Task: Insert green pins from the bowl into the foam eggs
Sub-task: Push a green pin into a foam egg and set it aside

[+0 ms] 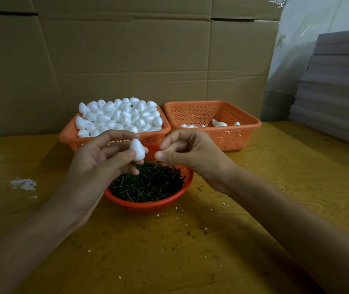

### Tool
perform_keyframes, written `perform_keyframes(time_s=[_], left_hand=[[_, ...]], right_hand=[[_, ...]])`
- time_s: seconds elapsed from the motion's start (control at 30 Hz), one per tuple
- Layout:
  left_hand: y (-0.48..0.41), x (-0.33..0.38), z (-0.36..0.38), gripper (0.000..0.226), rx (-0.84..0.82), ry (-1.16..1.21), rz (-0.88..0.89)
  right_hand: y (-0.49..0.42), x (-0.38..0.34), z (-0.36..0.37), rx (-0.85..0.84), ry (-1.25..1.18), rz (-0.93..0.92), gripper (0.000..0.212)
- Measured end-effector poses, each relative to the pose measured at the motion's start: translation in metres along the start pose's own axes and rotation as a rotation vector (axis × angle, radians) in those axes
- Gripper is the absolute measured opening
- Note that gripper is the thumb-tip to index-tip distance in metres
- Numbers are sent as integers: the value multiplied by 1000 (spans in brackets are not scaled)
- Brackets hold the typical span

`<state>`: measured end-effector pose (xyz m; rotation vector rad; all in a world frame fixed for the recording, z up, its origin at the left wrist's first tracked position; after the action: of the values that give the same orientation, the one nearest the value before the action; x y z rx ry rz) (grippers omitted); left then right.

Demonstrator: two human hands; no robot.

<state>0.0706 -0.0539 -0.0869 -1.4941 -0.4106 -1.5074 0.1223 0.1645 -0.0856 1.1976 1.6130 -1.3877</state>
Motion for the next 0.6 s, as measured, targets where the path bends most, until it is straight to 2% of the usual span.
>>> perform_keyframes(time_s=[0.27, 0.6], left_hand=[[1, 1, 1, 34, 6, 24, 23], [0, -1, 0, 31, -40, -4, 30]], right_hand=[[-1, 1, -9, -53, -108, 35, 19], [-1, 3, -10, -83, -105, 16, 28]])
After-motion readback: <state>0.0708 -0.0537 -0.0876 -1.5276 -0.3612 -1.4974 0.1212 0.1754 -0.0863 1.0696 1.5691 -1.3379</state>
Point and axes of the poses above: each hand's wrist, its own y-axis away from the middle knuckle, its own z-axis out of the palm, x = y × z, the point moved 1 cm from there along -y, towards the middle knuckle, and after that the axes turned 7 degrees about y, right-handed, at the moved point
